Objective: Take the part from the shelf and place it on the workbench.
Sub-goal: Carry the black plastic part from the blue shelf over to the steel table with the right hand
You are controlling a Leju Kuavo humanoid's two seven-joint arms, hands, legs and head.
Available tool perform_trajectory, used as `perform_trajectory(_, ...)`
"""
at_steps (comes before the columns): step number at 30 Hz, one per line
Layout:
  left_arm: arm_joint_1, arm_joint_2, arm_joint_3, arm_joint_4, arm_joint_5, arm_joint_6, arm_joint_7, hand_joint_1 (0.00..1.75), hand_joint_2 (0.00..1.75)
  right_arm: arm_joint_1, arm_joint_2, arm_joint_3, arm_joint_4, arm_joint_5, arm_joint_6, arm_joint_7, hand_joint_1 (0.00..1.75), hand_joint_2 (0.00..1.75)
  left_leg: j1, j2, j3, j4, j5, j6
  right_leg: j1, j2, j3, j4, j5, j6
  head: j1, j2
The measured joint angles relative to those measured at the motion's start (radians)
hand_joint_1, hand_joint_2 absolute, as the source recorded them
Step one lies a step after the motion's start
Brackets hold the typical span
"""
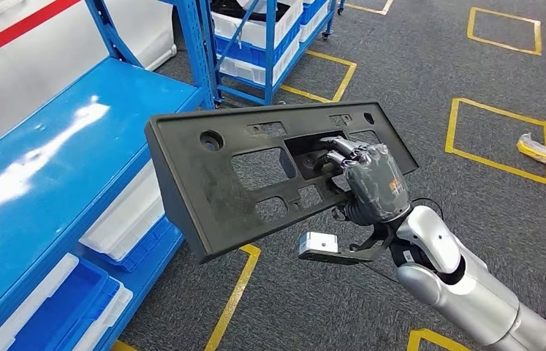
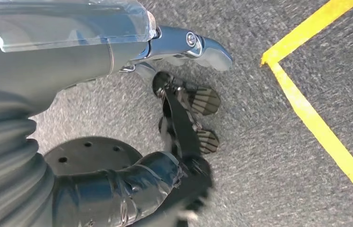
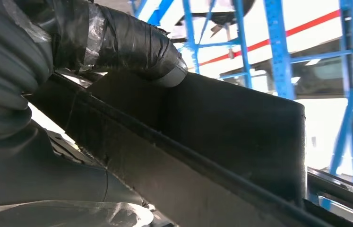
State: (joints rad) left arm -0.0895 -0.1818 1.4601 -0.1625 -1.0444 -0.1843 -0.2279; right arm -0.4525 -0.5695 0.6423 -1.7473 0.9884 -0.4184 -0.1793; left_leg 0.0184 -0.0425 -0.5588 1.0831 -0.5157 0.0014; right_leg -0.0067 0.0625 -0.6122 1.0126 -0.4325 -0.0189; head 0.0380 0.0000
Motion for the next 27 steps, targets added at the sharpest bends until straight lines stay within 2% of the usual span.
perform_trajectory(1,0.000,0.000,0.000,0.000,0.000,0.000,0.000,0.00,1.75,0.001,0.000,-0.001,0.000,0.000,0.000,0.000,1.75,1.75,0.003,-0.018,0.022,-0.040,0.005,0.000,0.000,0.010,-0.010,0.009,0.002,0.005,0.000,0.000)
perform_trajectory(2,0.000,0.000,0.000,0.000,0.000,0.000,0.000,0.00,1.75,0.003,-0.001,-0.002,0.000,0.000,0.000,0.000,1.75,1.75,0.004,-0.030,0.030,-0.056,0.002,0.002,0.000,0.018,-0.018,0.016,0.004,0.010,0.000,0.000)
perform_trajectory(4,0.000,-0.001,0.000,0.000,0.000,0.000,-0.001,0.00,1.75,0.005,-0.001,-0.003,0.000,0.000,0.000,0.000,1.75,1.75,0.004,-0.026,0.027,-0.057,0.002,0.004,0.001,0.027,-0.024,0.020,0.008,0.016,0.000,0.000)
perform_trajectory(7,0.000,-0.001,0.000,0.000,0.000,0.000,-0.001,0.00,1.75,0.005,-0.001,-0.003,0.000,0.000,0.000,0.000,1.75,1.75,0.003,-0.024,0.027,-0.057,0.002,0.004,0.001,0.028,-0.024,0.020,0.008,0.017,0.000,0.000)
perform_trajectory(8,-0.001,-0.001,0.000,0.000,0.000,0.000,-0.001,0.00,1.75,0.006,-0.002,-0.003,0.000,0.000,0.000,0.000,1.75,1.75,0.004,-0.016,0.027,-0.060,0.004,0.008,0.000,0.035,-0.026,0.019,0.010,0.021,0.000,0.000)
perform_trajectory(9,-0.001,-0.002,0.000,0.000,0.000,0.000,-0.001,0.00,1.75,0.007,-0.003,-0.005,0.000,0.000,0.000,0.000,1.75,1.75,0.003,0.001,0.027,-0.063,0.007,0.015,0.000,0.015,-0.048,0.064,-0.014,0.028,0.001,0.000)
perform_trajectory(11,-0.002,-0.002,0.001,-0.001,0.000,0.000,-0.002,0.00,1.75,0.012,-0.005,-0.007,0.002,0.002,0.003,0.000,1.75,1.75,-0.003,0.055,0.025,-0.068,0.013,0.029,-0.003,-0.029,-0.117,0.211,-0.072,0.042,0.003,0.000)
perform_trajectory(12,-0.002,-0.001,0.001,-0.001,0.000,0.000,-0.002,0.00,1.75,0.014,-0.005,-0.008,0.003,0.003,0.005,0.000,1.75,1.75,-0.008,0.079,0.023,-0.068,0.013,0.033,-0.003,-0.058,-0.136,0.262,-0.089,0.043,0.004,0.000)
perform_trajectory(13,-0.003,-0.001,0.001,-0.001,0.000,0.000,-0.003,0.00,1.75,0.015,-0.005,-0.008,0.004,0.004,0.006,0.000,1.75,1.75,-0.010,0.095,0.024,-0.067,0.012,0.034,-0.002,-0.063,-0.122,0.243,-0.070,0.038,0.004,0.000)
perform_trajectory(14,-0.004,-0.001,0.001,-0.001,0.000,0.000,-0.004,0.00,1.75,0.014,-0.005,-0.008,0.005,0.004,0.007,0.000,1.75,1.75,-0.011,0.104,0.026,-0.068,0.010,0.033,0.003,-0.078,-0.082,0.169,-0.039,0.031,0.004,0.000)
perform_trajectory(15,-0.005,-0.002,0.001,-0.001,0.000,0.000,-0.004,0.00,1.75,0.013,-0.005,-0.009,0.005,0.004,0.008,0.000,1.75,1.75,-0.014,0.114,0.028,-0.068,0.009,0.033,0.013,-0.103,-0.045,0.101,-0.018,0.022,0.003,0.000)
perform_trajectory(16,-0.005,-0.002,0.001,-0.001,0.001,0.000,-0.005,0.00,1.75,0.010,-0.005,-0.009,0.005,0.004,0.008,0.000,1.75,1.75,-0.015,0.122,0.028,-0.068,0.007,0.031,0.023,-0.125,-0.019,0.050,-0.007,0.014,0.004,0.000)
perform_trajectory(17,-0.005,-0.003,0.001,-0.001,0.001,0.000,-0.005,0.00,1.75,0.008,-0.005,-0.010,0.005,0.004,0.009,0.000,1.75,1.75,-0.017,0.132,0.029,-0.069,0.006,0.030,0.032,-0.140,-0.007,0.023,-0.006,0.007,0.004,0.000)
perform_trajectory(18,-0.005,-0.003,0.001,-0.001,0.001,-0.001,-0.004,0.00,1.75,0.006,-0.005,-0.010,0.006,0.004,0.011,0.000,1.75,1.75,-0.019,0.143,0.029,-0.070,0.005,0.028,0.037,-0.142,-0.005,0.017,-0.008,0.002,0.004,0.000)
perform_trajectory(19,-0.005,-0.004,0.001,-0.001,0.002,-0.001,-0.003,0.00,1.75,0.005,-0.005,-0.010,0.006,0.004,0.013,0.000,1.75,1.75,-0.019,0.154,0.032,-0.072,0.004,0.025,0.037,-0.130,-0.005,0.012,-0.007,-0.002,0.004,0.000)
perform_trajectory(20,-0.005,-0.005,0.001,-0.001,0.002,-0.002,-0.002,0.00,1.75,0.005,-0.005,-0.011,0.006,0.004,0.015,0.000,1.75,1.75,-0.018,0.151,0.033,-0.068,-0.002,0.021,0.035,-0.119,-0.002,0.006,-0.004,-0.006,0.004,0.000)
perform_trajectory(22,-0.005,-0.006,0.002,-0.001,0.001,-0.003,0.002,0.00,1.75,0.000,-0.003,-0.012,0.006,0.002,0.022,-0.001,1.75,1.75,-0.015,0.106,0.014,-0.016,-0.039,0.015,0.026,-0.098,0.004,-0.007,0.002,-0.016,0.004,0.000)
perform_trajectory(23,-0.005,-0.006,0.002,-0.001,0.001,-0.004,0.005,0.00,1.75,-0.004,-0.001,-0.012,0.007,0.001,0.026,-0.001,1.75,1.75,-0.014,0.076,-0.013,0.042,-0.071,0.013,0.023,-0.087,0.005,-0.010,0.005,-0.019,0.003,0.000)
perform_trajectory(24,-0.004,-0.006,0.002,-0.001,0.000,-0.006,0.007,0.00,1.75,-0.007,0.002,-0.012,0.008,0.000,0.030,-0.003,1.75,1.75,-0.014,0.058,-0.047,0.112,-0.103,0.012,0.022,-0.076,0.004,-0.010,0.006,-0.022,0.004,0.000)
perform_trajectory(25,-0.003,-0.006,0.002,-0.001,0.000,-0.007,0.009,0.00,1.75,-0.007,0.005,-0.012,0.009,-0.002,0.033,-0.004,1.75,1.75,-0.014,0.051,-0.081,0.177,-0.126,0.011,0.022,-0.063,0.003,-0.008,0.006,-0.023,0.004,0.000)
perform_trajectory(26,-0.003,-0.006,0.002,-0.001,0.000,-0.007,0.010,0.00,1.75,-0.007,0.007,-0.012,0.010,-0.003,0.036,-0.006,1.75,1.75,-0.014,0.049,-0.106,0.220,-0.133,0.010,0.022,-0.051,0.001,-0.006,0.006,-0.023,0.004,0.000)
perform_trajectory(27,-0.003,-0.006,0.002,-0.001,0.000,-0.008,0.010,0.00,1.75,-0.007,0.008,-0.011,0.011,-0.003,0.039,-0.007,1.75,1.75,-0.014,0.048,-0.112,0.224,-0.118,0.010,0.022,-0.037,0.001,-0.003,0.006,-0.023,0.004,0.000)
